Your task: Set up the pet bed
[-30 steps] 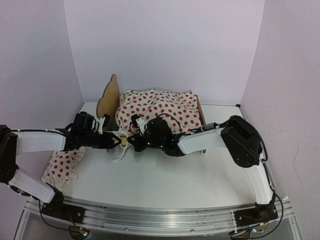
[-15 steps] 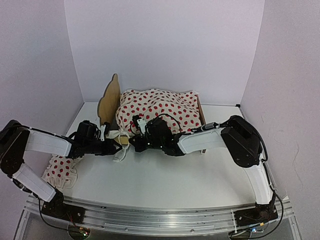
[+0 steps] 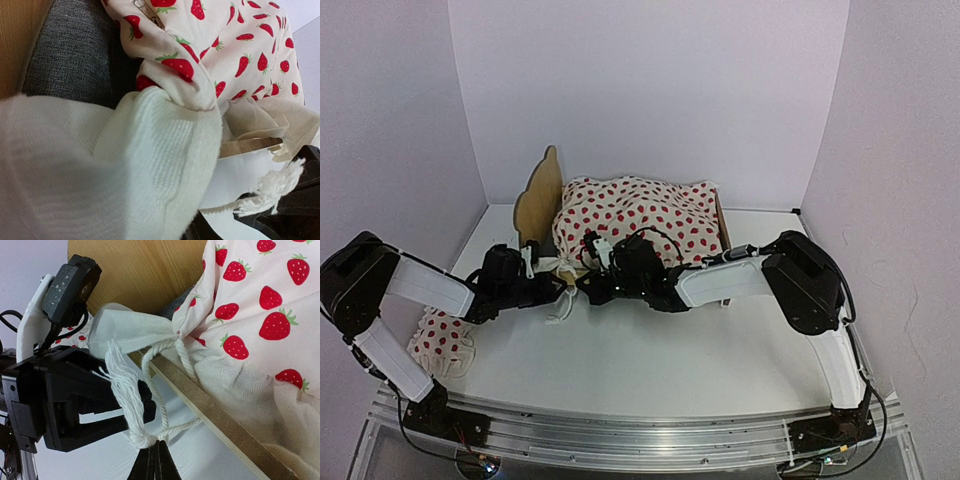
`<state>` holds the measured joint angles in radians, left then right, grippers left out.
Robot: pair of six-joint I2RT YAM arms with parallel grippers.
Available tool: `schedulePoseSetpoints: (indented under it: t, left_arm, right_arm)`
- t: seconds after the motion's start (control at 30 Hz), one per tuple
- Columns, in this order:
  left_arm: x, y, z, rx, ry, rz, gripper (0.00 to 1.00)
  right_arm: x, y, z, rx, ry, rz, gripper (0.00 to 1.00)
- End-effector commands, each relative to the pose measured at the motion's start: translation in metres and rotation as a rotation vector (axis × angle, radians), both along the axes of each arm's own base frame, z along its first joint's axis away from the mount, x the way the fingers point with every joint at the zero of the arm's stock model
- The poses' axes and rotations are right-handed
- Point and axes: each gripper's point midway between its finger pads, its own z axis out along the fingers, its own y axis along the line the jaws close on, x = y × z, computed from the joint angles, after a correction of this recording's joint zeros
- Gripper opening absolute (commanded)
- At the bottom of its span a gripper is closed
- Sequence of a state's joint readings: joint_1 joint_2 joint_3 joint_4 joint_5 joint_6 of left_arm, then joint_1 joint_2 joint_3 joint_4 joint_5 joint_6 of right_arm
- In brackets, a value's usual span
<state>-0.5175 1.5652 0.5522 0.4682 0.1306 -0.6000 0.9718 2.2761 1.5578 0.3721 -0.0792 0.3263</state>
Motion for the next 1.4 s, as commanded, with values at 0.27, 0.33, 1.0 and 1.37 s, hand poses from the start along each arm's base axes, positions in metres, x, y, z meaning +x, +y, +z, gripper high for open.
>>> schedulePoseSetpoints:
  t: [0.27,0.33,1.0,1.37]
  left_arm:
    - [0.012,0.001,0.007,-0.007,-0.062,0.022,0.00]
    - [0.006,0.000,0.011,0.000,-0.056,-0.006,0.00]
    - [-0.038,-0.016,0.064,0.016,-0.050,-0.317,0.00]
    - [-0.050,-0.021,0.057,0.024,-0.020,-0.394,0.00]
  right_arm:
    - [0.004,0.010,0.013,0.026,0.009,0.000,0.00]
    - [0.009,0.011,0.010,-0.009,0.000,-0.012,0.00]
    - [0.007,0.049,-0.022,-0.104,0.014,0.161,0.00]
    - [0.033,0.038,0.018,0.164,0.019,0.065,0.00]
